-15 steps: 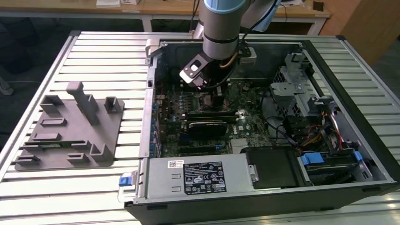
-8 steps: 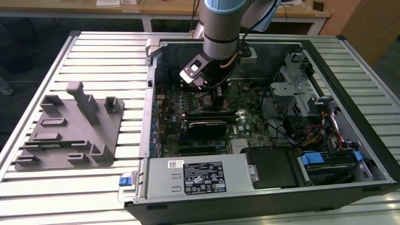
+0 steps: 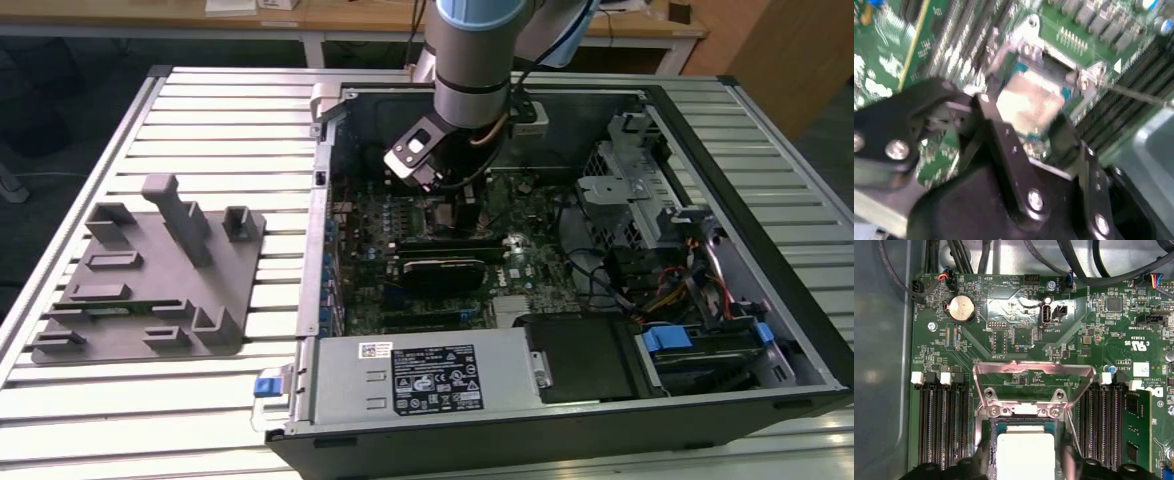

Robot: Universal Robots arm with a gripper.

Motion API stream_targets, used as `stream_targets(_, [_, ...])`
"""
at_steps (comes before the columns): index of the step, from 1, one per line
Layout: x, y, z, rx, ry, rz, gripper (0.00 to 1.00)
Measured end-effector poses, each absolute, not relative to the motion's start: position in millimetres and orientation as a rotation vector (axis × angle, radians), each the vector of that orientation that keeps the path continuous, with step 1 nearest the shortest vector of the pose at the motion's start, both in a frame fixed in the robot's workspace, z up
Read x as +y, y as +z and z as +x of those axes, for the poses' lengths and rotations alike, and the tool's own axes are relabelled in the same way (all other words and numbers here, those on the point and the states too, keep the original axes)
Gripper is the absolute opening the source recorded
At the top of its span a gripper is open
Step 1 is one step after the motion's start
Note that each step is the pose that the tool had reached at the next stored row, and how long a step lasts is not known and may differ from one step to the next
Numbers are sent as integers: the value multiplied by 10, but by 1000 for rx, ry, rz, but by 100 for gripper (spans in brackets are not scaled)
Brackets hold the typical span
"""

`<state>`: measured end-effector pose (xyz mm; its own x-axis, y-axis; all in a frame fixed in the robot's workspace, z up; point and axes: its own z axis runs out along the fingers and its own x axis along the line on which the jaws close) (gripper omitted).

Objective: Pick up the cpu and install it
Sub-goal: 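Place the cpu into insertion slot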

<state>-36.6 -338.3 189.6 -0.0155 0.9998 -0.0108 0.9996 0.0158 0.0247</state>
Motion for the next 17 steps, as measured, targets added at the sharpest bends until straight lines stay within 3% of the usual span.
stream_targets(1, [-3385,1898,-367,2221,15,2186,67])
stream_targets(17, [-3386,2063,-367,2221,14,2186,67])
